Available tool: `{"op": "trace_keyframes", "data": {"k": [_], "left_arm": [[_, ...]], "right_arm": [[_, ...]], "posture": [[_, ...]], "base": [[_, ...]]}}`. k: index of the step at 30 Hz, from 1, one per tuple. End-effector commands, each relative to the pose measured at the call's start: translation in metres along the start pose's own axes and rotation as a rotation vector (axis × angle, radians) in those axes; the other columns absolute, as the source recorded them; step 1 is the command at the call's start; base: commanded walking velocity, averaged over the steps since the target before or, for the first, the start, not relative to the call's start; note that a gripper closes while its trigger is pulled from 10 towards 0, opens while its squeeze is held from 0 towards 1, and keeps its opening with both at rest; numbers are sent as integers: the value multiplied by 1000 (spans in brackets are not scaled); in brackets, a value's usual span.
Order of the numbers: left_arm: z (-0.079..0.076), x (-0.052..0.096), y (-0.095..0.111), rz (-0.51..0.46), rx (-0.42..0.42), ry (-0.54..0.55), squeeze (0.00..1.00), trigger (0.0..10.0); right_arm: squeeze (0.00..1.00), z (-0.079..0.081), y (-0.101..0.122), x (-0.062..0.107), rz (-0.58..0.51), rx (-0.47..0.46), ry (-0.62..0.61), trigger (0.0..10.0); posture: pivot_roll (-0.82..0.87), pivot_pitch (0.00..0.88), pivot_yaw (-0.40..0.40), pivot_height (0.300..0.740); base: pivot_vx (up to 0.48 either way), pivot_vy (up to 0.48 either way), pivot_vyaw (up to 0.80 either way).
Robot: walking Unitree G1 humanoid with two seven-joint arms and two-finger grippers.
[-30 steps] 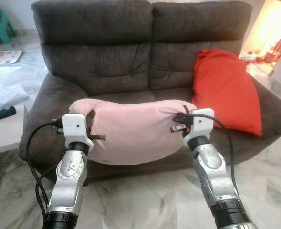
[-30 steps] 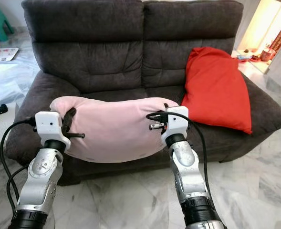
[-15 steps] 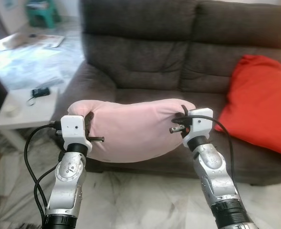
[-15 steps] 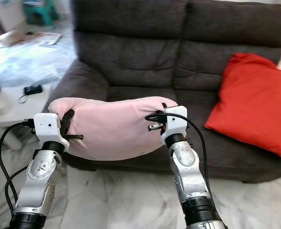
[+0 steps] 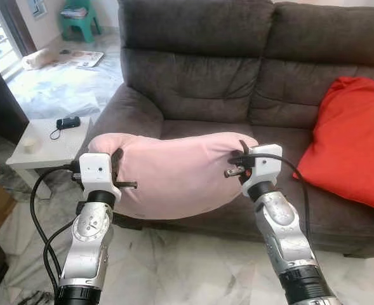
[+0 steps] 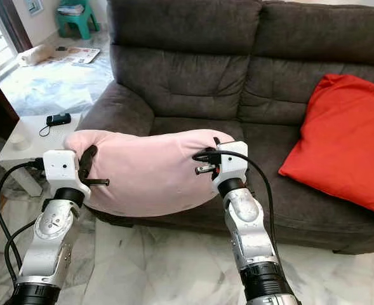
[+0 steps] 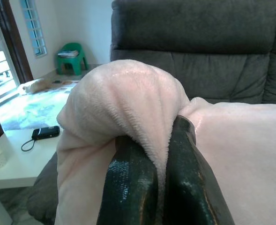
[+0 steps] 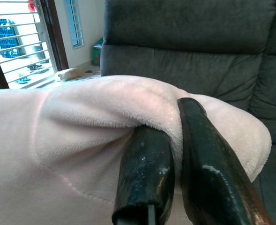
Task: Move the pillow to the sofa from floor
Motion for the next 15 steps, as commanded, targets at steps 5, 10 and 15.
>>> {"op": "trace_keyframes", "data": {"k": [5, 10, 15], "left_arm": [[7, -6, 31, -108, -34, 24, 0, 10000], [8, -6, 33, -117, -35, 29, 0, 10000], [8, -6, 34, -119, -35, 29, 0, 10000]], "right_arm": [[0, 11, 35, -5, -131, 14, 49, 10000], [0, 12, 39, -5, -144, -4, 55, 10000], [0, 15, 41, -5, -153, 20, 72, 10000]], "posture": [[29, 31, -35, 740], [29, 31, -36, 740], [29, 33, -38, 740]], "base": [[295, 0, 445], [316, 0, 0], [359, 0, 133]]}}
Point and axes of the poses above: a point about 5 cm out from each wrist's last joint towards the gripper, its own x axis pointing back from the gripper into the wrist, its own y axis along the axis of the wrist's last joint, z = x × y, the point moved 6 cm from there along -x, pointing out of the wrist towards the gripper, and after that the axes turned 7 degrees about -x, right-handed, at the moved point
